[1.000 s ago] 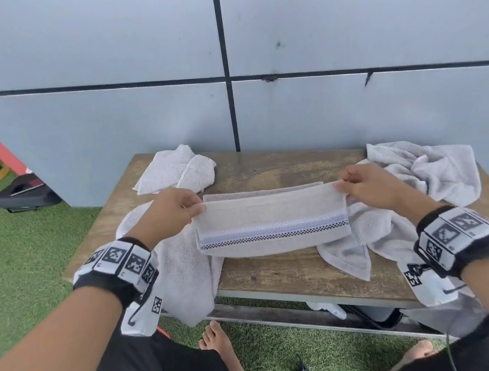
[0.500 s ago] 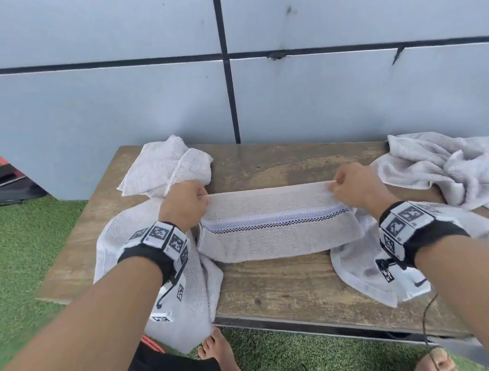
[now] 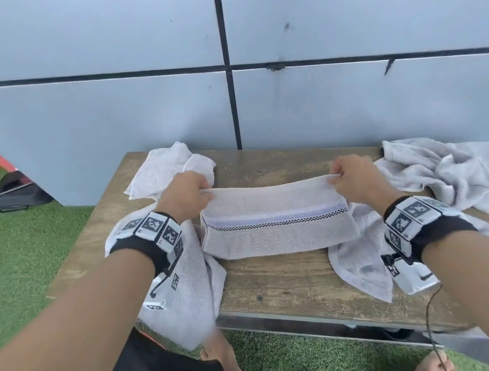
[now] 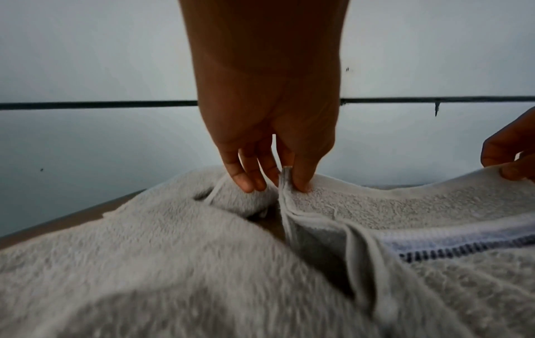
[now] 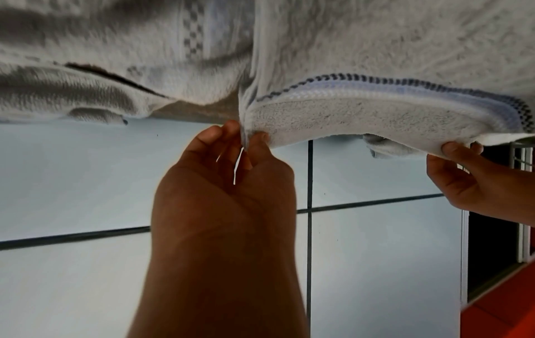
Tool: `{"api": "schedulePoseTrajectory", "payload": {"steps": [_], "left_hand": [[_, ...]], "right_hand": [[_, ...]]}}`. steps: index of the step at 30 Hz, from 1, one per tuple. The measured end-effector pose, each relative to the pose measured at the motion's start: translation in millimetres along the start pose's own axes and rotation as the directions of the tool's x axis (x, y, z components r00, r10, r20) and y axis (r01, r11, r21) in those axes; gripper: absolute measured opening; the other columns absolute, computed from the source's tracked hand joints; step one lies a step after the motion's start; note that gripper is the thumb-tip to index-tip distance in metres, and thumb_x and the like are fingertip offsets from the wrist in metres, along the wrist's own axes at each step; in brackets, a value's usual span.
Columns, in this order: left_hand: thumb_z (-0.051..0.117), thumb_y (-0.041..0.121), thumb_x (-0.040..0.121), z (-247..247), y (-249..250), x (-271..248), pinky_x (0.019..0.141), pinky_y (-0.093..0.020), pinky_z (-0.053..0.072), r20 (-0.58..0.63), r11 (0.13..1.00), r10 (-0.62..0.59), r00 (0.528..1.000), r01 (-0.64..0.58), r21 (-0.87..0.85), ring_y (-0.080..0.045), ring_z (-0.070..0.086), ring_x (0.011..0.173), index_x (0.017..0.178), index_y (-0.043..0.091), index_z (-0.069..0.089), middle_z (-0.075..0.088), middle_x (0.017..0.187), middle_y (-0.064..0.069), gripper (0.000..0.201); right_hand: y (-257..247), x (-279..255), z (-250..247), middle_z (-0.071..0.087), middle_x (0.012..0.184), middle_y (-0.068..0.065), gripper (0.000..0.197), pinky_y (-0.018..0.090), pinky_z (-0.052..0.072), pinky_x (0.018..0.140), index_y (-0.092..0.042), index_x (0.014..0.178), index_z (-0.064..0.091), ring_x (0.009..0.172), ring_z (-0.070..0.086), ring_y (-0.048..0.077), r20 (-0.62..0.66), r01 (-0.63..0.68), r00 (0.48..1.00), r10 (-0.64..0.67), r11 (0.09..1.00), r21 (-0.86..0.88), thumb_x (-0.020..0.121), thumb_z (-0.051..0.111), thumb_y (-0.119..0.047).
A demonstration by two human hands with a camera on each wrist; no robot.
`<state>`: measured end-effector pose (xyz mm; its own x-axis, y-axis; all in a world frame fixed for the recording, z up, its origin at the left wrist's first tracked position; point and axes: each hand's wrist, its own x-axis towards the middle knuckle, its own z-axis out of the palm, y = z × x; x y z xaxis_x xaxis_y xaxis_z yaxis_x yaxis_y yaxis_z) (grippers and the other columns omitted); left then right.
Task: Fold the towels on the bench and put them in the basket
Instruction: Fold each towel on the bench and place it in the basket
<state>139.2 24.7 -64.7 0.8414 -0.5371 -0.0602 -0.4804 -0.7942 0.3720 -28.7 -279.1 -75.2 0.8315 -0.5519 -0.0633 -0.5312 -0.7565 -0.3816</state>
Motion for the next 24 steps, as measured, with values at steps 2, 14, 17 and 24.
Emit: {"api": "schedulePoseTrajectory", "payload": {"steps": [2, 14, 17, 24], "left_hand": [[0.069, 0.022, 0.087, -18.4, 6.0, -6.9, 0.087, -0.04, 0.053, -0.063, 1.0, -0.009, 0.998, 0.008, -0.018, -0.025, 0.064, 0.093, 0.093, 0.017, 0.072, 0.07, 0.097, -0.002, 0.009], [0.078, 0.011, 0.082, -28.7, 8.7, -80.6, 0.076, -0.006, 0.037, -0.433, 0.933, 0.173, 0.884, -0.288, -0.215, -0.011, 0.051, 0.082, 0.088, 0.019, 0.071, 0.06, 0.095, -0.002, 0.013], [0.082, 0.019, 0.078, 7.0, -7.4, -98.0, 0.088, -0.03, 0.049, -0.028, 0.98, 0.101, 0.994, -0.105, -0.168, -0.016, 0.057, 0.093, 0.093, 0.023, 0.069, 0.059, 0.101, -0.001, 0.021], [0.065, 0.041, 0.087, 50.5, -3.2, -109.8, 0.08, -0.039, 0.052, -0.045, 0.992, -0.106, 0.993, 0.108, 0.059, -0.026, 0.062, 0.089, 0.089, 0.018, 0.059, 0.062, 0.087, -0.002, 0.024]], "right_hand": [[-4.9, -4.8, -17.3, 0.067, 0.085, 0.006, 0.006, 0.032, 0.048, 0.077, -0.012, 0.087, 0.068, 0.089, 0.062, 0.03, -0.088, 0.019, 0.996, -0.014, 0.998, 0.054, 0.089, 0.064, -0.016], [14.4, -79.0, -50.5, 0.064, 0.097, 0.001, 0.01, 0.004, 0.042, 0.066, -0.014, 0.091, 0.064, 0.078, 0.061, 0.021, -0.367, 0.234, 0.923, -0.117, 0.927, 0.293, 0.089, 0.067, -0.004], [41.8, -97.6, -17.8, 0.069, 0.1, 0.003, 0.026, 0.027, 0.05, 0.072, -0.026, 0.085, 0.063, 0.084, 0.066, 0.025, -0.014, 0.151, 0.988, -0.151, 0.963, 0.223, 0.085, 0.068, -0.001], [44.2, -122.6, 12.6, 0.069, 0.087, 0.01, 0.018, 0.038, 0.051, 0.081, -0.004, 0.092, 0.066, 0.085, 0.063, 0.029, -0.05, -0.042, 0.997, 0.055, 0.974, 0.224, 0.096, 0.061, -0.022]]}}
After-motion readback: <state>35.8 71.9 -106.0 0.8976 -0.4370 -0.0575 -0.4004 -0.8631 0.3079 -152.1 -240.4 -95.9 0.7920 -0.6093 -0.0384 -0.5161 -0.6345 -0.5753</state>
